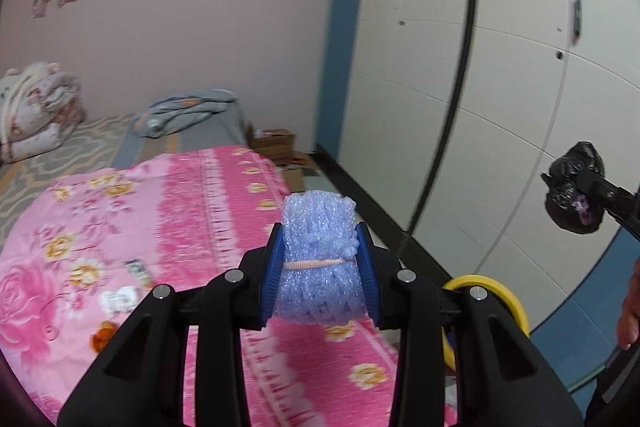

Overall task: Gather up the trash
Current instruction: 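Carry the black bag and lavender net over the yellow-rimmed bin with both tools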

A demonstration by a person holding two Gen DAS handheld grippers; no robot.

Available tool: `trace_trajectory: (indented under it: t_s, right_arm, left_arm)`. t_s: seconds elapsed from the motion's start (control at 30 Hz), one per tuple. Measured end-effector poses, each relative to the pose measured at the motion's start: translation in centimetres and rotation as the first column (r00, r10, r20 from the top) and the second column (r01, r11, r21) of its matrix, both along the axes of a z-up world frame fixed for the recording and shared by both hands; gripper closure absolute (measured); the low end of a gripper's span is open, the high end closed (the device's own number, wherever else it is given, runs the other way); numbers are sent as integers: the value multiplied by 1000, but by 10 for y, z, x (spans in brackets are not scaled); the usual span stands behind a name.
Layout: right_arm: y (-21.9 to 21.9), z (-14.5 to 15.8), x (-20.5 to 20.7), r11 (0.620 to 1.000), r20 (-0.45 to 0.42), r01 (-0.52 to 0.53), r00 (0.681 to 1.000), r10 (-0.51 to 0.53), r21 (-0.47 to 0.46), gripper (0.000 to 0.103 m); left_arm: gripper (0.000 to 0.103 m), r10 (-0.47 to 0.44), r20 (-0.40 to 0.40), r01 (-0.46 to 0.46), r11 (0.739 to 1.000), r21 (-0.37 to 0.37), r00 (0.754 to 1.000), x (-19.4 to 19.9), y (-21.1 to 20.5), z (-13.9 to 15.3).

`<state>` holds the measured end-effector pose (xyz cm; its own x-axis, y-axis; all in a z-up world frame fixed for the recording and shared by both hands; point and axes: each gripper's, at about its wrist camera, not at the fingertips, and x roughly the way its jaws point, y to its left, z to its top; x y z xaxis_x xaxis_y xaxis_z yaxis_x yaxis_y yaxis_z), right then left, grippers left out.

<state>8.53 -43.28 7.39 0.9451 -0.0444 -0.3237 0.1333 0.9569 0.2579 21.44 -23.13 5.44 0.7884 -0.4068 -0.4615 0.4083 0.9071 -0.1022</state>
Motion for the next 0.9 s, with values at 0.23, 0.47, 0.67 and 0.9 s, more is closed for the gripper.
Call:
trace_trajectory:
  t_s: [0.23,0.47,0.67,0.9]
  right_arm:
    - [-61,-14,-6,993,-25,112,993,-111,23,66]
    - [-107,-34,-16,979,-62,202,978,-200,25,66]
    - [-125,-59,-12,970,-112,241,965,-237,19,66]
    - [-150,-97,-1,961,-182,271,948,-259,44,66]
  left_arm:
    - [70,-101,-43,101,995,3,994,9,-71,-13]
    - [70,-184,-90,187,982,15,979,18,-134,-36]
    - [70,-240,-135,246,969,25,961,24,-175,-65]
    - [70,-297,-202,308,951,25,934,32,-216,-106]
